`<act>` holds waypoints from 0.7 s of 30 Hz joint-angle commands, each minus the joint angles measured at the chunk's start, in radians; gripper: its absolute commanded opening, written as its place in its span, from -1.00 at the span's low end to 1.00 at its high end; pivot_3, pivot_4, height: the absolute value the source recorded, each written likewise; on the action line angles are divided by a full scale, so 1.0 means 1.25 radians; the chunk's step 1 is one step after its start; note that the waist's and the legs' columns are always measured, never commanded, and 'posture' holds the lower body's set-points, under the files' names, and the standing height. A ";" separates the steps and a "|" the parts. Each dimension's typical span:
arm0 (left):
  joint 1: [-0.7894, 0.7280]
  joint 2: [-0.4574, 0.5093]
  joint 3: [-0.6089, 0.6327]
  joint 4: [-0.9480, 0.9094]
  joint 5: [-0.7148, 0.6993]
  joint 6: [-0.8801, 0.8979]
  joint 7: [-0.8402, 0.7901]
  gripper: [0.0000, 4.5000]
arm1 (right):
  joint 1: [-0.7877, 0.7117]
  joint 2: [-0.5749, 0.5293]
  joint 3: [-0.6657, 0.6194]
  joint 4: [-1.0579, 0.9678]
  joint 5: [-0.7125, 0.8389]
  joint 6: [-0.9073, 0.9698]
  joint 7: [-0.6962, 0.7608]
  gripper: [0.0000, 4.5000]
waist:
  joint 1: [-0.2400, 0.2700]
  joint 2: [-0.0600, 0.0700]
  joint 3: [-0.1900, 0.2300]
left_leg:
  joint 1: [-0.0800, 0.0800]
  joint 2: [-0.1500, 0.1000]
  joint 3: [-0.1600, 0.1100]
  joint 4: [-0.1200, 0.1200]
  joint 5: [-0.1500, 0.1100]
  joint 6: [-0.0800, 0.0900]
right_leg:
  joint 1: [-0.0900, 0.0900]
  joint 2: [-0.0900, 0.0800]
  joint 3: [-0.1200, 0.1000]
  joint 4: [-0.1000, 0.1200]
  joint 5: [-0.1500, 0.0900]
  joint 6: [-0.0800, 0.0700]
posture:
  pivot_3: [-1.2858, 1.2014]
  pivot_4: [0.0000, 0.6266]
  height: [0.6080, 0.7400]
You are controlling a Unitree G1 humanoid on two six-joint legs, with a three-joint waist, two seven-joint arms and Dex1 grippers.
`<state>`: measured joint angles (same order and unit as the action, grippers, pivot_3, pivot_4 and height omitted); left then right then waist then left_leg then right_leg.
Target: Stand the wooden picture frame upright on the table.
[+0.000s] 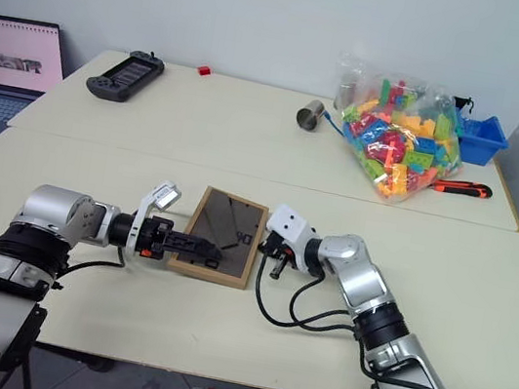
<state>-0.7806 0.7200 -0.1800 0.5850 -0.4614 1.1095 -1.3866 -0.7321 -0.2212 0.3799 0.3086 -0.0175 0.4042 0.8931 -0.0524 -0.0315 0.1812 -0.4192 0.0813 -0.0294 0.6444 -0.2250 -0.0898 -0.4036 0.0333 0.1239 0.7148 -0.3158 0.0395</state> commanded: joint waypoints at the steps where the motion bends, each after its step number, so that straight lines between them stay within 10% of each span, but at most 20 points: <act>1: 0.009 -0.014 -0.010 0.022 0.031 -0.028 0.026 0.83 | -0.012 0.003 -0.013 -0.034 0.011 -0.003 0.000 -1.00 | 0.000 0.000 0.000 | 0.000 0.000 0.000 0.000 0.000 0.000 | 0.000 0.000 0.000 0.000 0.000 0.000 | 0.03 -0.52 1.00; 12: 0.015 -0.009 -0.007 0.015 0.035 -0.035 0.003 -0.08 | -0.009 -0.004 -0.015 -0.037 0.011 -0.002 -0.001 -1.00 | -0.004 0.000 0.000 | 0.000 0.000 0.000 0.000 0.000 0.000 | -0.001 0.000 0.000 0.000 0.000 0.000 | 0.03 -0.52 1.00; 21: 0.019 -0.007 0.008 0.005 0.022 -0.026 0.007 -0.43 | -0.017 -0.006 -0.020 -0.022 0.010 -0.009 -0.004 -1.00 | -0.005 0.000 0.000 | 0.000 0.000 0.000 0.000 0.000 0.000 | 0.000 0.000 0.000 0.000 0.000 0.000 | 0.03 -0.52 1.00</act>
<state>-0.7711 0.7065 -0.1615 0.5912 -0.4728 1.0842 -1.4297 -0.7322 -0.2299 0.3764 0.3086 -0.0169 0.4040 0.8922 -0.0586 -0.0315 0.1812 -0.4190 0.0815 -0.0296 0.6442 -0.2248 -0.0894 -0.4040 0.0333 0.1232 0.7151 -0.3157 0.0395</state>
